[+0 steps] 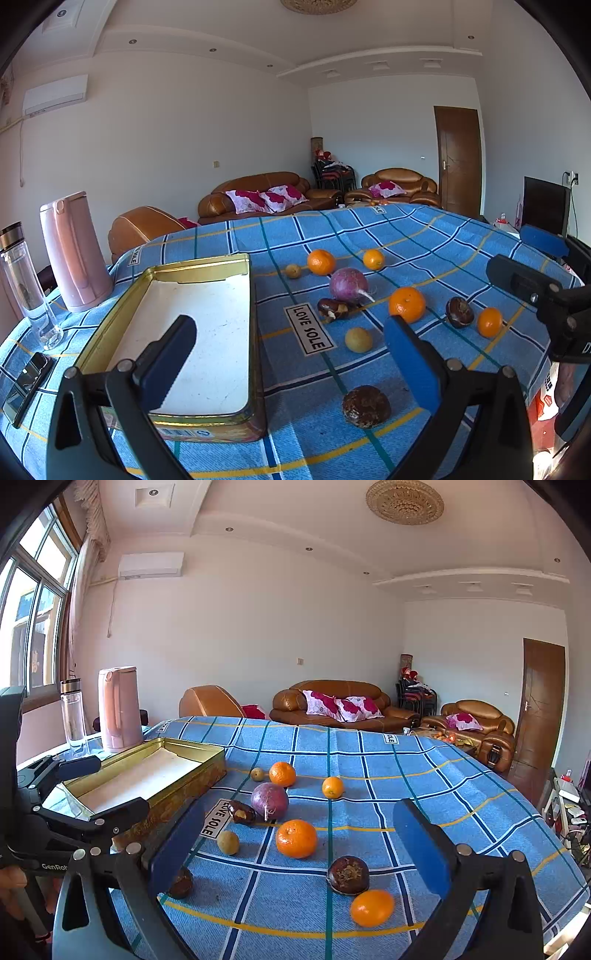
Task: Organize fruits
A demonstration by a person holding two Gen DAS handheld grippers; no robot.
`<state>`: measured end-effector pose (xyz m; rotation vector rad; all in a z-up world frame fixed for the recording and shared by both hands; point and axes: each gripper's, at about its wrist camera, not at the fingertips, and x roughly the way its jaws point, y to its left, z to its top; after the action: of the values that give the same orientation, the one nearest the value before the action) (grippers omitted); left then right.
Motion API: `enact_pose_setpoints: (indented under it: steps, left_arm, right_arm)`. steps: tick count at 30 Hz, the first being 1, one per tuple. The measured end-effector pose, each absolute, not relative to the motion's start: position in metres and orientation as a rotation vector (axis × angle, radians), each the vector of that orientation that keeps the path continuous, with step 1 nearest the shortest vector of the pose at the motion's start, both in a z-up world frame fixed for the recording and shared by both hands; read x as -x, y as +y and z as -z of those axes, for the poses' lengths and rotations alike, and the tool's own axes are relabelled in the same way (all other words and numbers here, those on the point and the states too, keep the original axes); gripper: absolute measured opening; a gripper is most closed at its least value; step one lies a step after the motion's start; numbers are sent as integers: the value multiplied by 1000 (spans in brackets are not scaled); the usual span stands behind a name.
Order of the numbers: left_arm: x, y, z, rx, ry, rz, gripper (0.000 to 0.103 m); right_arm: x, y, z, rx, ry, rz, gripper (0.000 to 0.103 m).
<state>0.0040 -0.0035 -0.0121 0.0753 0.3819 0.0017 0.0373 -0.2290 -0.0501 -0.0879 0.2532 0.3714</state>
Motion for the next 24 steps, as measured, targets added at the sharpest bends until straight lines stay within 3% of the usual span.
enact_pose_setpoints:
  steps: [24]
  left_arm:
    - [-5,-12,18,-95,394,5,103]
  right_arm:
    - [-41,-240,58,51,270,-358,102]
